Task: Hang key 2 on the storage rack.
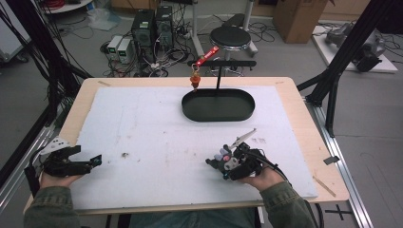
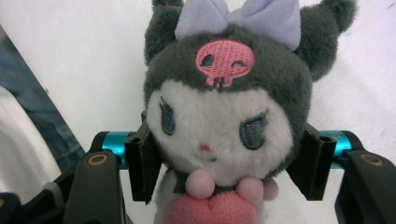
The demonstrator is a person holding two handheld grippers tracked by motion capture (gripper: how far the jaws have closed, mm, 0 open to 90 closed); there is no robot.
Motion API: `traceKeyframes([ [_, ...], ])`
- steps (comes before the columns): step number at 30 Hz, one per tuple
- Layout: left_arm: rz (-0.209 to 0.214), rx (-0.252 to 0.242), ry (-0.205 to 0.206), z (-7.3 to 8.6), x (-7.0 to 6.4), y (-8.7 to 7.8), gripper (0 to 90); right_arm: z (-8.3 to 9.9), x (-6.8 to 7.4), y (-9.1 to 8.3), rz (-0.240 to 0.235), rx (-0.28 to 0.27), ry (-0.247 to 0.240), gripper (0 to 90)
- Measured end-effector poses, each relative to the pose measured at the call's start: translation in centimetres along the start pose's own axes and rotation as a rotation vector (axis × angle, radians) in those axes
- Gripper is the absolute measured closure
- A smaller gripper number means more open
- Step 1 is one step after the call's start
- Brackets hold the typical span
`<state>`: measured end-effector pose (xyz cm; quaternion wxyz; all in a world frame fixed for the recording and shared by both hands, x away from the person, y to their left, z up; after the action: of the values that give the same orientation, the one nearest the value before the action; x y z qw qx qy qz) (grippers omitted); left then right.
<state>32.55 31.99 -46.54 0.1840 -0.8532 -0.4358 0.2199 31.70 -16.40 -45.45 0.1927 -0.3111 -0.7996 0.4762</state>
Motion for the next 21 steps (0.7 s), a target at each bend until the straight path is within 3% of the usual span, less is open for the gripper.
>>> traceKeyframes([
  [8,0.016,-0.033,-0.001,-0.5,-0.2,-0.1,2.4,-0.6,-0.9,-0.5,-0.009,-0.052,0.048,36.4],
  [15,0.021,-0.004,0.01,-0.3,-0.3,0.4,2.4,-1.5,-1.7,-1.0,0.003,-0.075,0.082,36.4],
  [21,0.016,0.004,0.011,-0.2,-0.4,0.6,2.4,-3.2,-2.7,-1.4,0.016,-0.09,0.082,36.4],
])
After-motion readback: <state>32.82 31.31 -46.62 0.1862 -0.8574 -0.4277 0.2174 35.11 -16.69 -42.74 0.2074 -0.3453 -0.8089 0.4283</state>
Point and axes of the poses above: each handheld gripper's, and its own axes: y roughly forward along the jaws, z roughly out of its underside, x roughly to its left, the point moved 7 cm from there along y, roughly forward along the jaws, and after that the axes turned 9 degrees about z, right-handed, at the moved point
